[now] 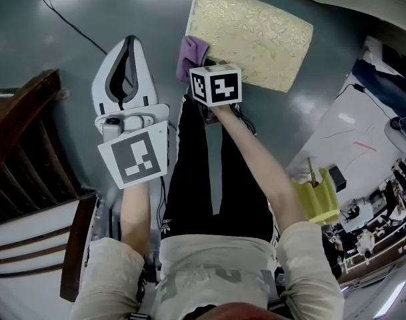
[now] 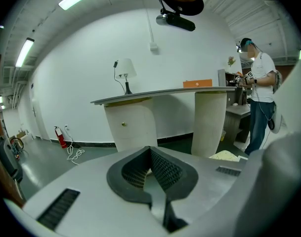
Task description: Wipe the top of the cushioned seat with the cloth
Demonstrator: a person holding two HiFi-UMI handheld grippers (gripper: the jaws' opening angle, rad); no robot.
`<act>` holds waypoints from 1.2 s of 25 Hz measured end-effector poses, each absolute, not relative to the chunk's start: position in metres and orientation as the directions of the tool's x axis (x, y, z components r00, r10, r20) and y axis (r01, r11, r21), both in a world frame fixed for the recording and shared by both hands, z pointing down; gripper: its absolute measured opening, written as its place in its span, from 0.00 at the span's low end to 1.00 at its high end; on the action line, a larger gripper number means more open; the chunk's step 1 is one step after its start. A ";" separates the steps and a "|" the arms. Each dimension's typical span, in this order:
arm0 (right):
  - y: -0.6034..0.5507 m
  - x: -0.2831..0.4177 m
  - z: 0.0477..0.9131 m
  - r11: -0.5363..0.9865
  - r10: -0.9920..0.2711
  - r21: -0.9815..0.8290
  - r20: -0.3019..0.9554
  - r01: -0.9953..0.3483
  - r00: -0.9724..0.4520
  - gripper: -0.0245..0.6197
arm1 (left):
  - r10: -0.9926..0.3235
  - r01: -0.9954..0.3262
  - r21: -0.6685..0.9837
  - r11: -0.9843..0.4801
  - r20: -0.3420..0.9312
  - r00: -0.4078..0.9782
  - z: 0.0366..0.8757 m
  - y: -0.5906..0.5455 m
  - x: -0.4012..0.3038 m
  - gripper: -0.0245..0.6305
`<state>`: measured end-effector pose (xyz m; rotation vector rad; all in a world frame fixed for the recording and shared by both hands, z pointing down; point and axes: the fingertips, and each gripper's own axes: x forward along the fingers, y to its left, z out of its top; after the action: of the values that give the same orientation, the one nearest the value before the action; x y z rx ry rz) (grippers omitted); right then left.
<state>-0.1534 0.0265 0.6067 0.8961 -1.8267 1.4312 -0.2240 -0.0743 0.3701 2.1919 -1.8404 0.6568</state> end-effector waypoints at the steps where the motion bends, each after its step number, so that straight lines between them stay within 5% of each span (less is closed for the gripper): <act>1: 0.027 -0.151 0.605 0.175 -0.127 -0.537 0.819 -0.825 -0.560 0.19 | -0.878 -0.970 -0.126 -0.209 0.460 0.129 0.370 -0.075 -0.223 0.05; 30: 0.077 0.149 0.600 0.062 -0.147 -0.318 0.934 -0.946 -0.324 0.19 | -0.837 -0.898 -0.127 -0.421 0.435 0.331 0.355 -0.095 -0.057 0.05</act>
<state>0.1494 0.0772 0.5998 1.1228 -1.5868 1.3409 -0.0569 -0.0953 0.3546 2.4490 -1.6076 0.6705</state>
